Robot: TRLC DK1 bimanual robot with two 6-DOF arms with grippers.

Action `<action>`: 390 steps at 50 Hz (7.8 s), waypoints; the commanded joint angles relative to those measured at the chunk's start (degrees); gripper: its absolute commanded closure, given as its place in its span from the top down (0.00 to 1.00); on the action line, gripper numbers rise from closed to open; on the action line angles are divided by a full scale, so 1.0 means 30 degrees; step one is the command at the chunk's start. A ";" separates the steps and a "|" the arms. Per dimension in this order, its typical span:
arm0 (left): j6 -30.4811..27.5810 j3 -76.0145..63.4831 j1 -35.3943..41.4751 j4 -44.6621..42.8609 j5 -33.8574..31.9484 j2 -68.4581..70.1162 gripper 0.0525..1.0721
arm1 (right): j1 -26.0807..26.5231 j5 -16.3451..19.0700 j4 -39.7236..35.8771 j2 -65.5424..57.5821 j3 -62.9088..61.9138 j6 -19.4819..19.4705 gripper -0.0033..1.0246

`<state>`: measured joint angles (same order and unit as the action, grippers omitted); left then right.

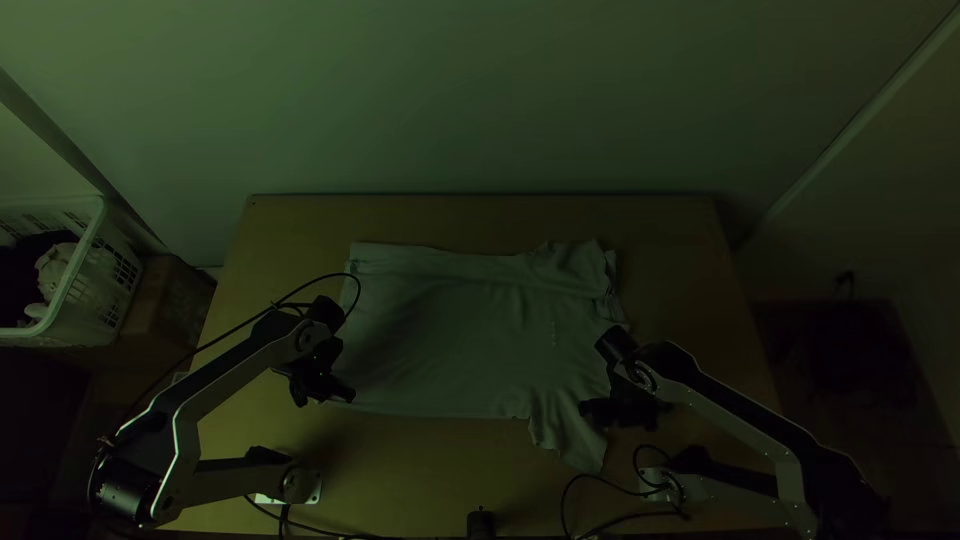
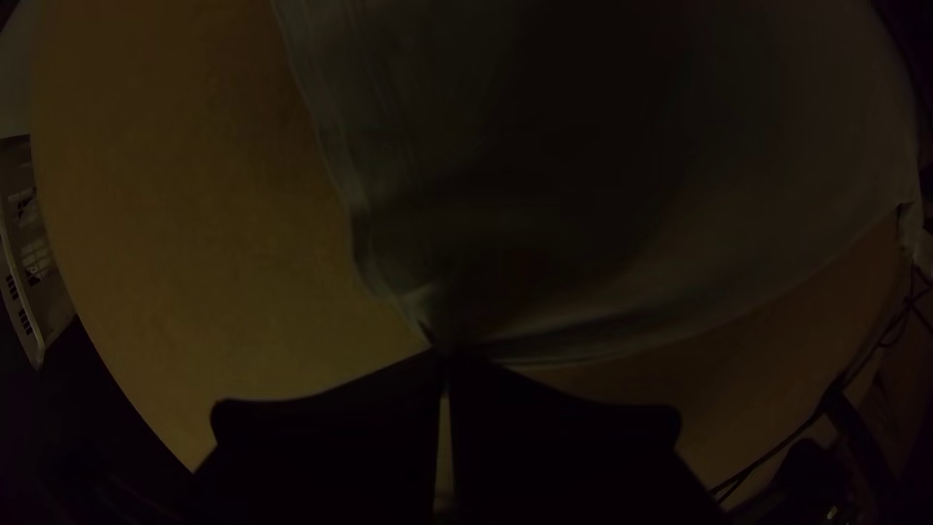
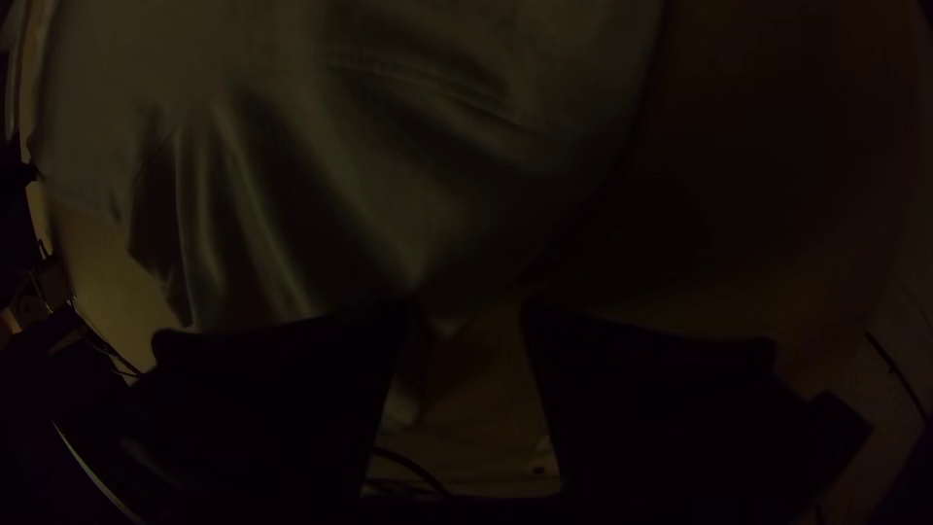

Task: Fold the t-shirt

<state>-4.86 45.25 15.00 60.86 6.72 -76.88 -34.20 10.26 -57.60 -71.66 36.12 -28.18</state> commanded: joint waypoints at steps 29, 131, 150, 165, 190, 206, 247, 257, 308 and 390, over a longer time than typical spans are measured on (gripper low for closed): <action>-0.0283 0.1468 -0.0578 -0.0043 -0.0336 -0.0008 0.03 | -0.1199 -0.2132 0.0510 0.0068 0.1935 -0.0273 0.03; -0.1279 2.0452 -0.3683 -0.0189 -0.0746 -1.1111 0.03 | 0.8117 -0.4094 0.1067 -1.3292 1.9630 0.5147 0.03; -0.0635 2.0980 -0.3742 -0.0043 -0.0746 -1.1550 0.94 | 0.8176 -0.4094 0.0744 -1.5313 2.2560 0.5030 0.68; 0.0186 2.1009 -0.4357 -0.0277 -0.1332 -1.0994 0.96 | 0.8557 -0.4417 0.0569 -1.4200 2.3058 0.5117 0.85; 0.2148 1.9427 -0.8195 -0.0043 -1.2231 -1.1199 0.96 | 0.9172 -0.4182 0.0715 -1.0977 2.4611 0.4912 0.96; 0.1504 1.8079 -0.9806 -0.0687 -1.5834 -1.2664 0.96 | 0.9289 -0.4007 0.0774 -0.9307 2.5695 0.4590 0.96; -0.0313 1.5355 -0.8371 -0.3500 -1.7211 -1.5711 0.96 | 0.8732 -0.3977 0.0774 -0.7579 2.4640 0.4444 0.96; 0.1152 1.4505 -0.6349 -0.4935 -1.7211 -1.5271 0.96 | 0.8527 -0.3948 0.0774 -0.7520 2.4582 0.4414 0.96; 0.2412 1.3304 -0.7697 -0.5873 -1.0004 -1.0789 0.02 | 0.8381 -0.3948 0.2912 -0.5001 1.9777 0.3770 0.96; 0.3232 2.5403 0.1414 0.5465 0.4732 -1.0437 0.02 | 1.1105 -0.3948 0.5695 -0.0284 1.3537 0.3770 0.96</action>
<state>2.07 117.93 16.43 75.22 19.73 -104.77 -1.67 -1.91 -41.65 -74.67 78.67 -16.03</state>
